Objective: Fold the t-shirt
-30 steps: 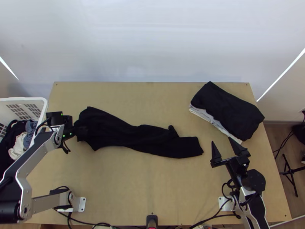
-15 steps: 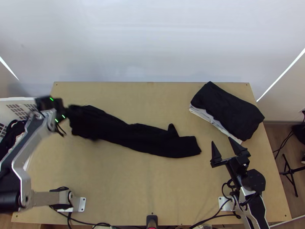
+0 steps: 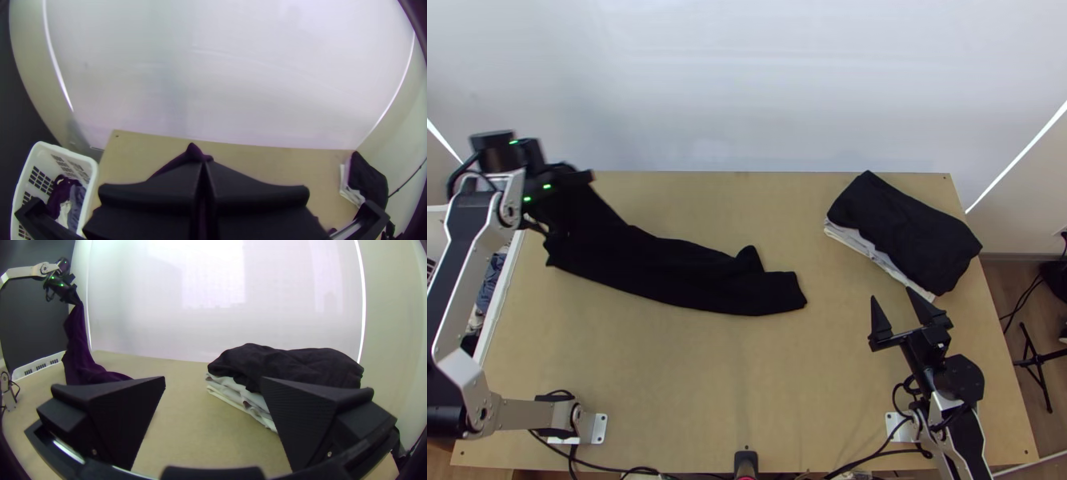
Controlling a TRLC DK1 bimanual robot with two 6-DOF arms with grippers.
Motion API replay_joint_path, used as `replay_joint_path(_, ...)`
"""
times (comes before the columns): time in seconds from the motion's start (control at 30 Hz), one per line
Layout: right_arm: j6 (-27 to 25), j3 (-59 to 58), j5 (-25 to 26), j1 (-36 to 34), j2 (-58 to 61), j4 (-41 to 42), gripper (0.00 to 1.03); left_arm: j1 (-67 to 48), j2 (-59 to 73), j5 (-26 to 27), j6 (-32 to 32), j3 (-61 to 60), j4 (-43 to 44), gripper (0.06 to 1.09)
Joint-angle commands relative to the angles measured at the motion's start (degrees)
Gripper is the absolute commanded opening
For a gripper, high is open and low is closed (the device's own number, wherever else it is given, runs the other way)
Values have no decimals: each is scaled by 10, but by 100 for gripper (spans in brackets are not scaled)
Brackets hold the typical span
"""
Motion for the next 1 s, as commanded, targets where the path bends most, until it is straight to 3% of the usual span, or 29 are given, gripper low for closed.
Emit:
replay_joint_path(0.0,0,0,0,0,0,0,99,-185,-30,-2,-53,67,-88,9)
replay_joint_path(0.17,0,0,0,0,0,0,99,-330,-36,-2,-51,-27,-87,9)
replay_joint_path(0.4,0,0,0,0,0,0,99,-433,25,-2,-91,-97,-46,9)
replay_joint_path(0.6,0,0,0,0,0,0,99,-513,91,-2,-134,-69,13,9)
replay_joint_path(0.97,0,0,0,0,0,0,99,-595,225,-4,-185,115,14,9)
